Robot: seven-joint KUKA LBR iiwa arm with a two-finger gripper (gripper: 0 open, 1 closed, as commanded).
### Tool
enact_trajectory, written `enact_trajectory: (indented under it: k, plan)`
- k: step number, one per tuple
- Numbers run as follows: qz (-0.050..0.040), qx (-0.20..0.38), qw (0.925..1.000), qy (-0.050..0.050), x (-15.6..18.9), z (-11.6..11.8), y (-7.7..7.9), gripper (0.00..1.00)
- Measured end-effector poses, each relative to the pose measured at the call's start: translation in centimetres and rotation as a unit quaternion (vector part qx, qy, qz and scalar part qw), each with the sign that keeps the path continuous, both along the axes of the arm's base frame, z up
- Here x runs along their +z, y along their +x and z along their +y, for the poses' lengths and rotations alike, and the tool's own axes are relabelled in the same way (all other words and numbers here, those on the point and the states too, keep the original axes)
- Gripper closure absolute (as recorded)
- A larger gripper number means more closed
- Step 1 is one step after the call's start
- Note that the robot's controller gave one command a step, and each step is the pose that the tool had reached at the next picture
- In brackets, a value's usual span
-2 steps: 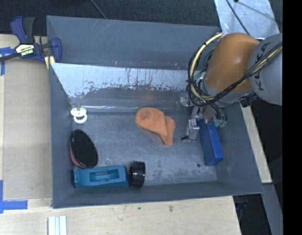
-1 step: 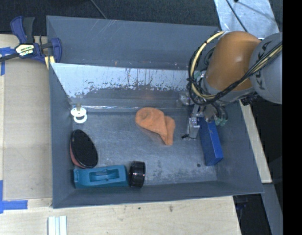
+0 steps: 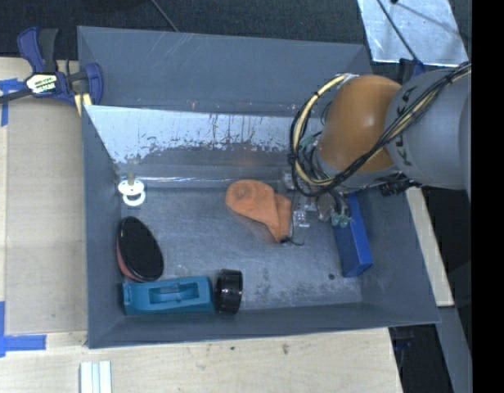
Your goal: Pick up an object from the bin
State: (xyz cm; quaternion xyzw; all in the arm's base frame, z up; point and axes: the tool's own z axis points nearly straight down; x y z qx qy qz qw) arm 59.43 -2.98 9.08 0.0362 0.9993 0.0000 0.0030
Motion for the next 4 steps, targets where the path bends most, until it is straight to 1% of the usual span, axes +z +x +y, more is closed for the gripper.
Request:
enact_trajectory:
  k: [1,2,3,4]
  plan:
    - [0.0002,0.034,0.9994,0.0,-1.9,2.2,-0.6,1.0]
    - [0.0002,0.034,0.9994,0.0,-1.9,2.2,-0.6,1.0]
    - [0.004,0.031,0.9995,0.0,1.4,1.7,-0.6,1.0]
    - [0.0012,0.018,0.9998,0.0,14.2,0.5,-1.2,1.0]
